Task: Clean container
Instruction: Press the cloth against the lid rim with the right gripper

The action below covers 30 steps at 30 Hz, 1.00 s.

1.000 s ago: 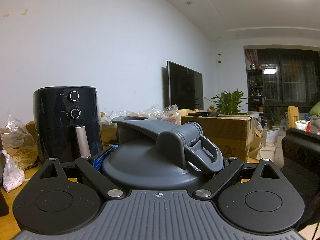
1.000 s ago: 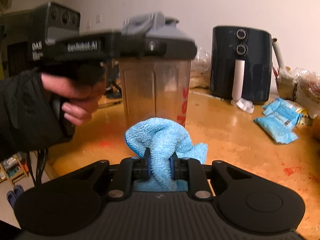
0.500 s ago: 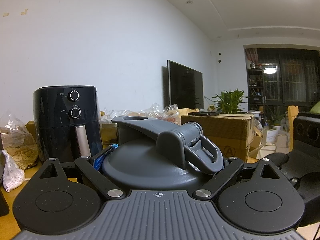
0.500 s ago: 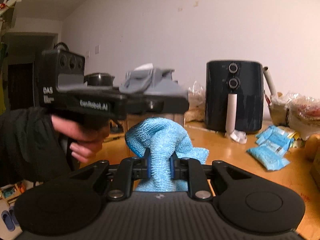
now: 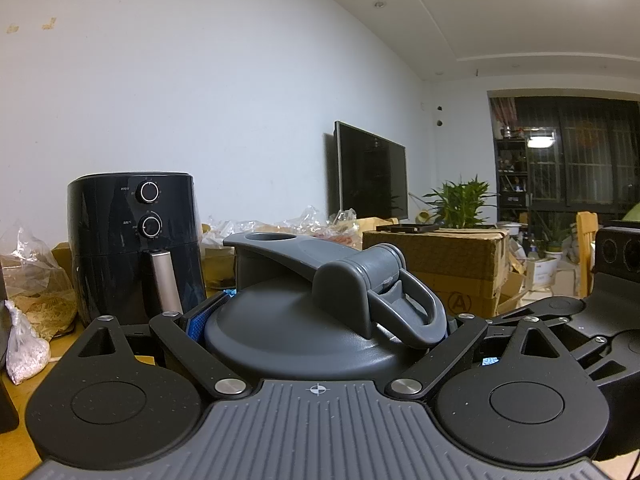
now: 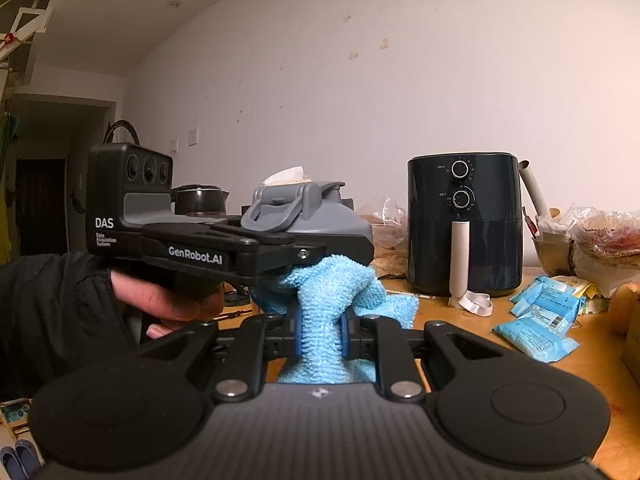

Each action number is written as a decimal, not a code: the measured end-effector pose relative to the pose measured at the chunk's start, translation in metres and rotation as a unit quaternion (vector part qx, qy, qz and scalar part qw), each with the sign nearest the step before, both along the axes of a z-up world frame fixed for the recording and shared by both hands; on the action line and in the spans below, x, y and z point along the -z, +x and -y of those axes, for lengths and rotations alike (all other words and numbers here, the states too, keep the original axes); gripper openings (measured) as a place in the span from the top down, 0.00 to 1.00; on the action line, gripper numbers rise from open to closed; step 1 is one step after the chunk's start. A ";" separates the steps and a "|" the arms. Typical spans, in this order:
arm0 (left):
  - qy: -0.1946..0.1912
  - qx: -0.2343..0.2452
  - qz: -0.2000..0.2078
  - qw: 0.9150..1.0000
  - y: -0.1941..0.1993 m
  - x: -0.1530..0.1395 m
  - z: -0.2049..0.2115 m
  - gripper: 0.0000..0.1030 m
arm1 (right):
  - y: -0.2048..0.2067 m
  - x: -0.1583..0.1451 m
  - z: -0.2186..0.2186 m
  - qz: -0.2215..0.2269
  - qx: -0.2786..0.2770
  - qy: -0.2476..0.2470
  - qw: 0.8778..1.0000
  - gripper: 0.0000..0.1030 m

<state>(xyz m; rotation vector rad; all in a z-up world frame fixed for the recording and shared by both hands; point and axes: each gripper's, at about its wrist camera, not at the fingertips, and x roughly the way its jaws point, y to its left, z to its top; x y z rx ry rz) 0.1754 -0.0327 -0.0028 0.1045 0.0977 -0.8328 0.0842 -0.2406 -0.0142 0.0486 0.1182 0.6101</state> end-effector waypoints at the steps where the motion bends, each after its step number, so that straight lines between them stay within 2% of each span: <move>1: 0.000 0.000 0.000 1.000 0.000 0.000 0.000 0.08 | 0.000 0.000 0.000 -0.001 0.000 -0.001 1.000 0.88; 23: 0.004 -0.001 -0.001 1.000 -0.001 -0.002 0.001 0.07 | -0.029 0.004 0.026 -0.008 0.015 -0.009 1.000 0.89; 26: 0.011 -0.001 0.001 1.000 0.000 0.000 0.003 0.07 | -0.033 0.005 0.029 -0.010 0.017 -0.012 1.000 0.88; 30: 0.043 -0.014 -0.004 0.999 0.000 0.003 0.010 0.07 | -0.036 0.009 0.031 -0.015 0.021 -0.011 1.000 0.88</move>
